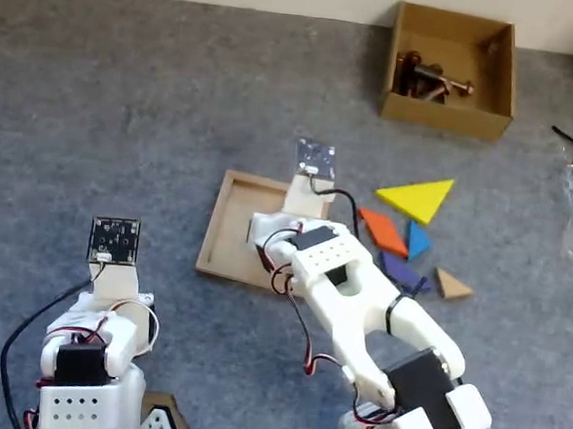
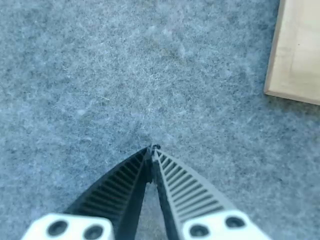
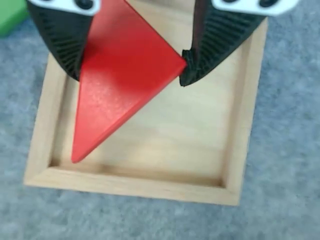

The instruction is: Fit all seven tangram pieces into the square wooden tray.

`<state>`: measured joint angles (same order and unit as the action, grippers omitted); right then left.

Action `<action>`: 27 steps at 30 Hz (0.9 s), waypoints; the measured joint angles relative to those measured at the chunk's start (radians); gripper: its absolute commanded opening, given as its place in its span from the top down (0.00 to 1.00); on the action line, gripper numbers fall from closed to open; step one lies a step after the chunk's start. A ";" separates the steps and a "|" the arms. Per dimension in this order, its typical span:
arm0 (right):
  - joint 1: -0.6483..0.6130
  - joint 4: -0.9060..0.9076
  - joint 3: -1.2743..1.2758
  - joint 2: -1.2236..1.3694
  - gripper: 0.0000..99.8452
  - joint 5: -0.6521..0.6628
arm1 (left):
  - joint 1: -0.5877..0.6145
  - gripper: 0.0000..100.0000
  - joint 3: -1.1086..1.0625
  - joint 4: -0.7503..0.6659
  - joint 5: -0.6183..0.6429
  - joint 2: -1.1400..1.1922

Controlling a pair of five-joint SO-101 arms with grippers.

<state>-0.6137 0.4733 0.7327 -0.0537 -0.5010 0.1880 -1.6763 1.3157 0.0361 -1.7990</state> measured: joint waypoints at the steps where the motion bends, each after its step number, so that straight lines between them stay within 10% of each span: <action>1: 0.003 0.000 0.000 0.000 0.81 0.000 | 0.000 1.00 0.000 0.000 0.000 0.000; 27: 0.051 -0.003 0.023 -0.002 0.80 0.094 | 0.000 1.00 0.000 0.000 0.000 0.000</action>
<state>-0.5631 0.4703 0.7557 -0.0552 -0.4074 0.1880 -1.6763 1.3157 0.0361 -1.7990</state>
